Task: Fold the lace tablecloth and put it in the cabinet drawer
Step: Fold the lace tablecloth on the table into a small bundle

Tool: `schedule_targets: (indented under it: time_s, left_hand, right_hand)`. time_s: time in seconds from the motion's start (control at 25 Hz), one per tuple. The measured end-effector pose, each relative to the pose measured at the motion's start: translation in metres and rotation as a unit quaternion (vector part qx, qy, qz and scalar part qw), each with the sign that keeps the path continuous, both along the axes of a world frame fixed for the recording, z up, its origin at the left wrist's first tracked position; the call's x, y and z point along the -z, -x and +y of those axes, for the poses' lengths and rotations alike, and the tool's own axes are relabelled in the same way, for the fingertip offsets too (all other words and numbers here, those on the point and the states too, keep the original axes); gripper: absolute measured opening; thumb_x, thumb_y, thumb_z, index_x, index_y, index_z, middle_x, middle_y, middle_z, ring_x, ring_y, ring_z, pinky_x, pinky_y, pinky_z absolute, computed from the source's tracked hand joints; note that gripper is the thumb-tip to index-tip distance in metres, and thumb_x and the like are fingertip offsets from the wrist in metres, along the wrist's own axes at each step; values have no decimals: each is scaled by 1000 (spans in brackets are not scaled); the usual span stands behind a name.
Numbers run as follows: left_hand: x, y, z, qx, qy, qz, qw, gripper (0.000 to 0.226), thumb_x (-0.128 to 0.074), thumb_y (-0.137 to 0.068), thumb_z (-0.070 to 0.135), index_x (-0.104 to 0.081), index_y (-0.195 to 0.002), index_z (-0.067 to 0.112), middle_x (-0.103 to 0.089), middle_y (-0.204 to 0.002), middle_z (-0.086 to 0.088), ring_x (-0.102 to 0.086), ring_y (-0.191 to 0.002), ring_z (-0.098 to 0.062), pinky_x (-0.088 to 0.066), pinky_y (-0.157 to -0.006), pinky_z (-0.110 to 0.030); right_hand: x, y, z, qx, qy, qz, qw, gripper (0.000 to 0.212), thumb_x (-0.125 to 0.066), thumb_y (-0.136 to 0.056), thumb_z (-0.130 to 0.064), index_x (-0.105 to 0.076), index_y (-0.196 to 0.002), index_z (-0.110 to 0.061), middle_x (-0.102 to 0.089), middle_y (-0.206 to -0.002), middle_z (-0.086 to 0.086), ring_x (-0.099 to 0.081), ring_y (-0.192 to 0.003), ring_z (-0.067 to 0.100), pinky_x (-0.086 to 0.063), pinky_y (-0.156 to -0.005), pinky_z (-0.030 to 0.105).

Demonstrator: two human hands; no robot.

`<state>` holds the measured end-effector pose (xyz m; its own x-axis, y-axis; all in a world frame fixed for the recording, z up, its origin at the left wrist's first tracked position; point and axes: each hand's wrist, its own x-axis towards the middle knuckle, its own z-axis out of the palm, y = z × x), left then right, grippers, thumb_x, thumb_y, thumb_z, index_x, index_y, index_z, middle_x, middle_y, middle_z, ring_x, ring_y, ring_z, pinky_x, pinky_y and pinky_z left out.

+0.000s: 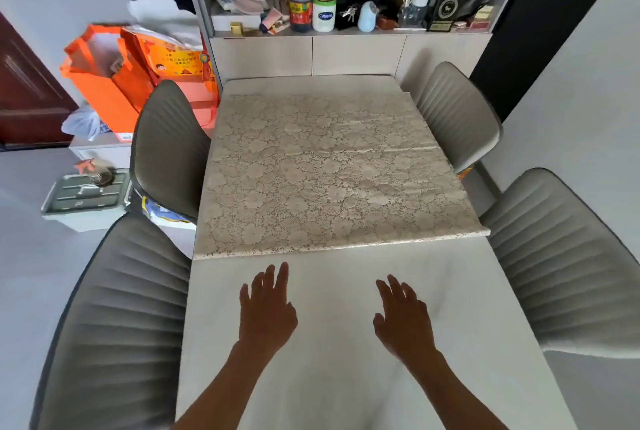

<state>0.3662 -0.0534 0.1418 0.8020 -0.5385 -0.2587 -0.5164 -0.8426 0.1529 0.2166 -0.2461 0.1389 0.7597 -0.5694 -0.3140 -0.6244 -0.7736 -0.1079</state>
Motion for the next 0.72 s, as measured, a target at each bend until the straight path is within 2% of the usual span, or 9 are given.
schedule_targets:
  time_s: [0.16, 0.32, 0.4, 0.44, 0.48, 0.56, 0.64, 0.72]
  left_hand:
    - [51, -33, -70, 26, -43, -22, 998, 76, -44, -92, 25, -1, -155, 19, -21, -159, -4, -22, -144, -24, -14, -119, -47]
    - [84, -62, -115, 64, -113, -55, 990, 70, -46, -89, 22, -14, -151, 16, -24, -156, -11, -24, -142, -30, -15, -118, -49]
    - [98, -76, -123, 68, -145, -58, 985, 70, -50, -87, 21, -17, -149, 15, -25, -155, -12, -28, -140, -31, -14, -118, -50]
    - [102, -82, -124, 70, -153, -64, 984, 70, -53, -86, 20, -21, -148, 14, -30, -152, -12, -35, -136, -31, -17, -118, -49]
    - [106, -86, -126, 75, -149, -83, 982, 68, -58, -84, 16, -29, -146, 12, -39, -146, -12, -48, -126, -31, -25, -116, -47]
    - [110, -90, -131, 88, -111, -133, 981, 50, -69, -76, 10, -56, -125, 7, -63, -115, -12, -66, -89, -29, -47, -99, -43]
    - [115, -93, -133, 90, -64, -168, 980, 26, -70, -80, 18, -66, -103, 5, -68, -88, -11, -67, -67, -31, -53, -83, -39]
    - [120, -94, -132, 88, -60, -175, 979, 20, -69, -82, 18, -67, -96, 5, -68, -79, -12, -66, -61, -31, -53, -80, -40]
  right_hand:
    - [59, -47, -79, -27, 33, 15, 999, 64, -49, -90, -22, -28, -151, -19, -27, -159, 5, -25, -145, 30, -30, -111, 46]
    - [93, -70, -137, -52, 122, 31, 991, 71, -59, -84, -14, -31, -150, -14, -36, -154, 11, -33, -141, 37, -26, -110, 56]
    - [104, -81, -160, -68, 161, 34, 984, 67, -62, -82, -9, -40, -145, -10, -48, -144, 16, -41, -134, 42, -27, -108, 61]
    - [109, -87, -170, -82, 179, 28, 980, 59, -61, -81, -7, -47, -139, -7, -57, -133, 18, -46, -129, 44, -28, -108, 64]
    - [113, -92, -179, -98, 198, 18, 975, 50, -61, -81, -5, -55, -130, -5, -65, -119, 19, -51, -123, 45, -29, -108, 65]
    - [119, -96, -191, -125, 224, -6, 967, 32, -61, -78, -4, -63, -110, -4, -69, -95, 17, -59, -111, 43, -32, -107, 64]
    - [125, -94, -200, -144, 220, -45, 964, 26, -63, -78, -8, -65, -104, -8, -69, -93, 14, -62, -105, 38, -35, -106, 60]
    - [134, -87, -205, -159, 193, -99, 963, 28, -60, -81, -18, -65, -109, -12, -68, -105, 10, -61, -107, 33, -36, -105, 54]
